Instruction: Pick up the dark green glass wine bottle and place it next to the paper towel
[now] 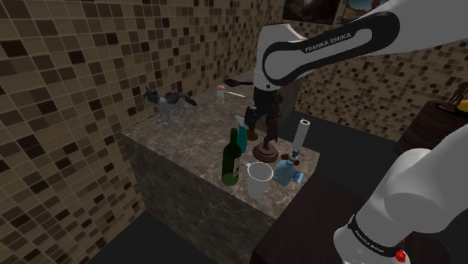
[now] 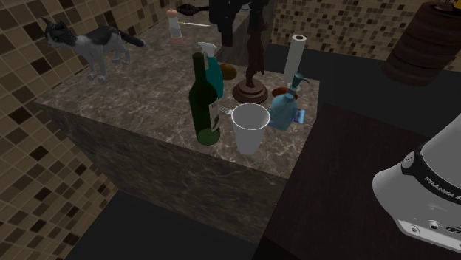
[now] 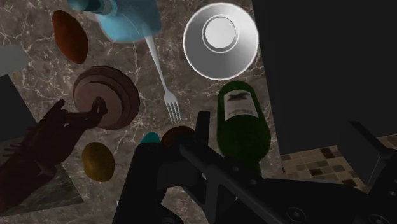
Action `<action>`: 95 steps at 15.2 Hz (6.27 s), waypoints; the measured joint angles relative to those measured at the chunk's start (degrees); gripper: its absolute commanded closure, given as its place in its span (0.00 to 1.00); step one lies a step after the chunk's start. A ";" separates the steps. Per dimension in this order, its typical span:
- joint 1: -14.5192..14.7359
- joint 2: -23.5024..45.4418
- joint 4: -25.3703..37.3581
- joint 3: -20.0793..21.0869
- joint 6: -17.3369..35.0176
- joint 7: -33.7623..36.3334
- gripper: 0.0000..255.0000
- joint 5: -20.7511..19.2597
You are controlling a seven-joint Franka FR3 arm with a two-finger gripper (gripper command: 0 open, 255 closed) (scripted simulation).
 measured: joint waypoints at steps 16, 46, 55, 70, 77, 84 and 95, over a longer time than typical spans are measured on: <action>-0.50 23.89 12.30 -0.51 16.61 -1.00 0.00 0.23; -0.45 20.86 14.58 -0.44 11.34 -0.75 1.00 0.30; -0.55 18.04 18.28 -0.51 4.81 -0.77 1.00 0.38; -0.56 15.36 26.99 -0.52 -6.56 -0.41 1.00 0.34; -0.61 14.97 31.81 -0.57 -11.77 -0.34 1.00 0.31; -0.65 15.12 37.35 -0.61 -17.16 -0.24 1.00 0.28; -0.61 17.17 48.41 -0.57 -26.18 0.14 1.00 0.12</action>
